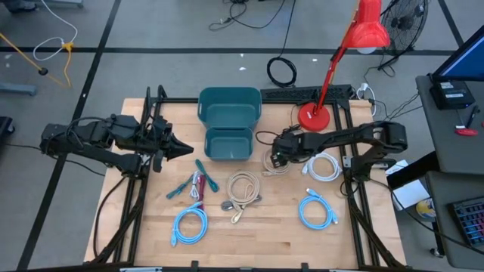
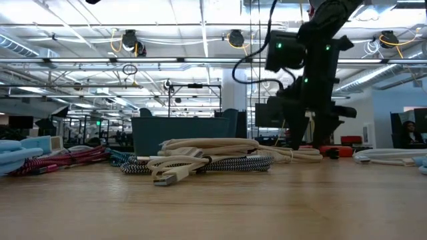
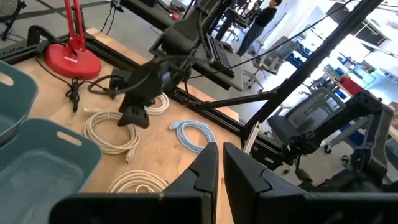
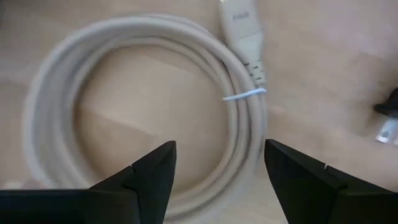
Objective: Pick & Place USB Port
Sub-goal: Put the white HDMI cable into the top blue bin
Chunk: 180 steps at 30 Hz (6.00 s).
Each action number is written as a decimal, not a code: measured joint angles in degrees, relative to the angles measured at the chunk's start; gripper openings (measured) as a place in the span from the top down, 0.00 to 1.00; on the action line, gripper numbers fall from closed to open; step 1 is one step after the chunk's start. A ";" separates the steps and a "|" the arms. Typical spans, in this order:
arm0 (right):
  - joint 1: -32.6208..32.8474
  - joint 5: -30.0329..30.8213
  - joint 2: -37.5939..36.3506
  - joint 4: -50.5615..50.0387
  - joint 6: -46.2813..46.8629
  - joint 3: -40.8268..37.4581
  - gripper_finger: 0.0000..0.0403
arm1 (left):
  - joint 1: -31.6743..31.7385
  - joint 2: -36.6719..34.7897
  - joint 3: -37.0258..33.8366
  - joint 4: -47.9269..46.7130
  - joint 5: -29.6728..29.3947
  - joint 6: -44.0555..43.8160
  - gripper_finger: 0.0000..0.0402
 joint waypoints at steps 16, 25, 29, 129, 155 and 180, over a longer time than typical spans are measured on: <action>3.37 11.17 -26.60 -40.08 -15.74 -4.36 0.42 | -2.03 0.34 0.00 -0.29 -0.95 0.20 0.94; 1.64 8.06 -32.05 -33.50 -18.21 -12.19 0.42 | -2.23 3.10 -0.02 0.54 -1.97 0.82 0.94; 0.79 9.33 -29.61 -33.13 -20.24 -14.16 0.41 | -2.25 4.85 -0.02 1.19 -1.24 -0.12 0.94; 8.36 47.70 -14.90 14.33 -6.90 20.44 1.00 | -2.05 41.48 29.04 -3.18 -50.93 28.09 0.94; 3.78 41.02 -22.40 24.39 -35.74 20.44 1.00 | 2.35 55.86 47.80 -5.00 -41.26 8.95 0.47; 10.99 41.75 -22.51 22.91 -35.44 20.44 1.00 | -0.63 57.91 47.76 8.26 -54.15 22.11 0.43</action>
